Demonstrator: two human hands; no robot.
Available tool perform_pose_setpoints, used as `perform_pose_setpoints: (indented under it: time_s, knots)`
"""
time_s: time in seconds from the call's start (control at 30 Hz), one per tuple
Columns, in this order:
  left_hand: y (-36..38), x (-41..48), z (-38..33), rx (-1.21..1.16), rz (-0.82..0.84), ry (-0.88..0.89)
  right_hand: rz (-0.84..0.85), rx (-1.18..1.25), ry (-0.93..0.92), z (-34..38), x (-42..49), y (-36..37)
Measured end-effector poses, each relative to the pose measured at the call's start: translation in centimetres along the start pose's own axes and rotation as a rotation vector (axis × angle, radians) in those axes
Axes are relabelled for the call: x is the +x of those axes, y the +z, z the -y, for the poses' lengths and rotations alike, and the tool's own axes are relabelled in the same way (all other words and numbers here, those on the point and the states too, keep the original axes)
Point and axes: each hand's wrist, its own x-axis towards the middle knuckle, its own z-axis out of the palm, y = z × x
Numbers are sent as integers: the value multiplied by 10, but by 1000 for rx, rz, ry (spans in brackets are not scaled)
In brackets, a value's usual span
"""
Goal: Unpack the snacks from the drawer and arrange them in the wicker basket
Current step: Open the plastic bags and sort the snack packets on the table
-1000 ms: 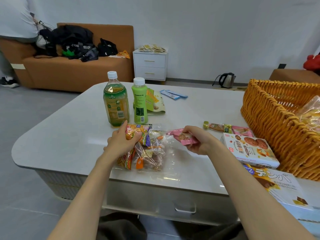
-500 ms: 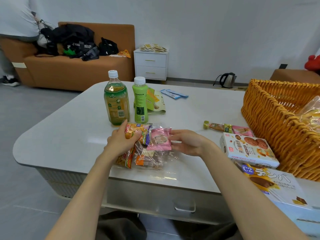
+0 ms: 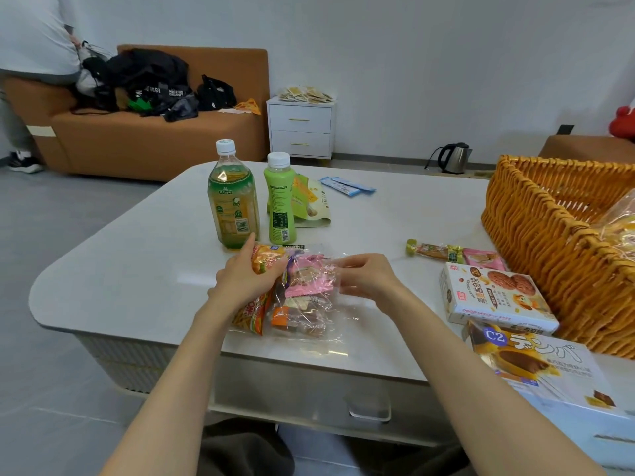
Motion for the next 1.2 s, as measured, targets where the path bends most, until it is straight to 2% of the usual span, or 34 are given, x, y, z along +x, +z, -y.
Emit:
perform_pose_setpoints:
  time_s: [0.1,0.23,0.4,0.47,0.57,0.67,0.73,0.8,1.0,1.1,1.2]
  knots:
    - [3,-2,-3,120,-25,-36,22,12,55,-4,-4,-5]
    - [5,0,-1,110,-14,3,-17,52,84,-14,-6,8]
    - [12,-14,-13,204,-49,-29,78,-69,51,-8,-11,2]
    - [13,-19,-22,243,-106,35,99,-120,21,0,-14,-12]
    - [17,-22,-35,292,-173,188,-45,-207,-112,9,-9,-43]
    - [26,-26,-48,335,-193,300,-357,-564,-258,10,4,-89]
    - [34,-30,-55,340,-200,377,-458,-756,-213,5,10,-122]
    - [39,-32,-60,318,-213,453,-490,-891,-96,-4,16,-148]
    - [53,-20,-76,327,-182,515,-506,-1075,209,-15,34,-181]
    - [63,-14,-84,317,-172,524,-510,-1069,231,-13,51,-186]
    - [73,-11,-90,306,-182,537,-512,-1045,155,-15,66,-189]
